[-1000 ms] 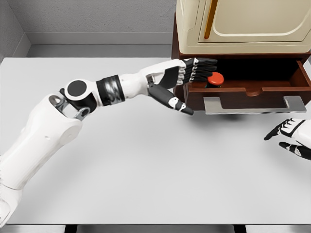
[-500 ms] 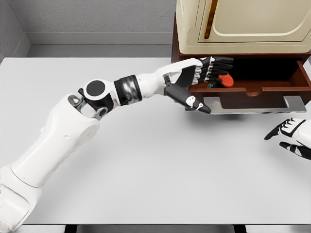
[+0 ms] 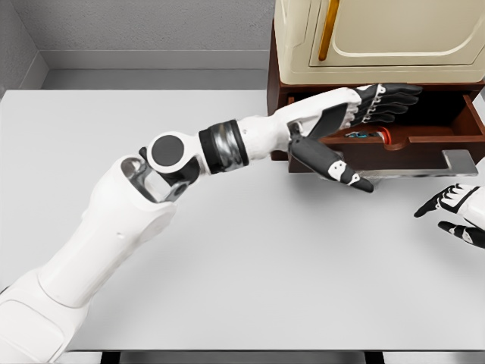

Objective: Put the switch into the drawer with left arm, and close the drawer with right arm

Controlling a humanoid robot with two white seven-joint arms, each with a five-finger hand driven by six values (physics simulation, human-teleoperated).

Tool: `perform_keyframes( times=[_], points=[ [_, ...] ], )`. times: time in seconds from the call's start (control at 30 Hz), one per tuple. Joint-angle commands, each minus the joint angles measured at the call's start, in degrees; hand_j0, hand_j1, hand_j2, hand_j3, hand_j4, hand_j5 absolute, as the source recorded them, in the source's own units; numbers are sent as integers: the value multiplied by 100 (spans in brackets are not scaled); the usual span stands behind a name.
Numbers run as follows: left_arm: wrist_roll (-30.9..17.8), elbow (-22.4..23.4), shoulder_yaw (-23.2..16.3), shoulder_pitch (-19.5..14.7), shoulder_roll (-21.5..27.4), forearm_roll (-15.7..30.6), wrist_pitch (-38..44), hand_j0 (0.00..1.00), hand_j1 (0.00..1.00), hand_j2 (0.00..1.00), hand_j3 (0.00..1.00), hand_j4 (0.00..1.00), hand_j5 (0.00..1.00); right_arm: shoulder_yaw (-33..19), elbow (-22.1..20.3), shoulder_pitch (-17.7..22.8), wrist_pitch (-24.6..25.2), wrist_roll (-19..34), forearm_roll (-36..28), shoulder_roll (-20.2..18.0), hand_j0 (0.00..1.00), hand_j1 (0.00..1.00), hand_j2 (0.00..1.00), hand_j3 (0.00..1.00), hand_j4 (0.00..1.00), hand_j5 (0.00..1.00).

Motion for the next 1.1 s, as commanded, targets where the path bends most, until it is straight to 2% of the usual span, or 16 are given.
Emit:
perform_keyframes(
  times=[0.0, 0.07, 0.13, 0.17, 0.23, 0.27, 0.37, 0.43, 0.47, 0.5, 0.53, 0.57, 0.7, 0.77, 0.87, 1.07],
  points=[
    [-7, -631, 183, 0, 822, 705, -65, 100, 100, 100, 100, 100, 100, -4, 4, 0, -4, -2, -37, -12, 60, 60, 60, 60, 60, 60],
    [-129, -631, 297, 26, 1226, 942, -363, 100, 100, 100, 100, 100, 100, -4, 4, 0, -4, -2, -37, -56, 60, 60, 60, 60, 60, 60],
    [-560, -631, 306, 79, 1666, 1127, -715, 100, 100, 100, 100, 100, 100, -4, -5, 0, -4, 6, -81, -126, 60, 60, 60, 60, 60, 60],
    [-729, -631, 341, 193, 1938, 1171, -1083, 100, 100, 100, 100, 100, 100, -4, -5, 0, -4, 24, -116, -135, 60, 60, 60, 60, 60, 60],
    [-729, -631, 455, 457, 2413, 1321, -1796, 100, 100, 100, 100, 100, 100, -4, -14, 0, -4, 24, -125, -144, 58, 58, 58, 58, 58, 58],
    [-729, -631, 648, 597, 2694, 1356, -2007, 100, 100, 100, 100, 100, 100, -4, -23, -9, -4, 24, -143, -161, 57, 57, 57, 57, 57, 57],
    [-729, -631, 1631, 1282, 3081, 1505, -2306, 100, 100, 100, 100, 100, 100, 13, -14, -9, -4, 50, -231, -188, 57, 57, 57, 57, 57, 57],
    [-729, -631, 2247, 2011, 3195, 1462, -2306, 100, 100, 100, 100, 100, 100, 13, -5, -18, -4, 50, -266, -196, 57, 57, 57, 57, 57, 57],
    [-729, -570, 2643, 2565, 3204, 1146, -2323, 100, 100, 100, 100, 100, 100, 13, -5, -26, -4, 50, -301, -196, 58, 58, 58, 58, 58, 58],
    [-729, -500, 3205, 3031, 3143, 540, -2525, 100, 100, 100, 100, 100, 100, 13, -5, -26, -4, 50, -371, -196, 58, 58, 58, 58, 58, 58],
    [-729, -430, 3907, 3479, 2846, -145, -3208, 100, 100, 100, 100, 100, 100, 13, 4, -35, -4, 50, -441, -196, 58, 58, 58, 58, 58, 58],
    [-729, -333, 4269, 3647, 2335, -454, -3782, 100, 100, 100, 100, 100, 100, 5, 48, -44, -4, 50, -459, -205, 58, 58, 58, 58, 58, 58],
    [-729, 124, 4498, 3955, 1983, -744, -4143, 100, 100, 100, 100, 100, 100, 5, 153, -70, -4, 24, -547, -258, 58, 58, 58, 58, 58, 58],
    [-729, 335, 4630, 3964, 1851, -1228, -4415, 100, 100, 100, 100, 100, 100, 5, 153, -97, -4, 15, -608, -249, 58, 58, 58, 58, 58, 58],
    [-729, 371, 4674, 3964, 1649, -1254, -4371, 100, 100, 100, 100, 100, 100, 5, 144, -123, -4, 15, -617, -232, 58, 58, 58, 58, 58, 58],
    [-729, 538, 4718, 3981, 1640, -1290, -4371, 100, 100, 100, 100, 100, 100, 13, 118, -229, -4, 15, -670, -188, 58, 58, 58, 58, 58, 58]
  ],
)
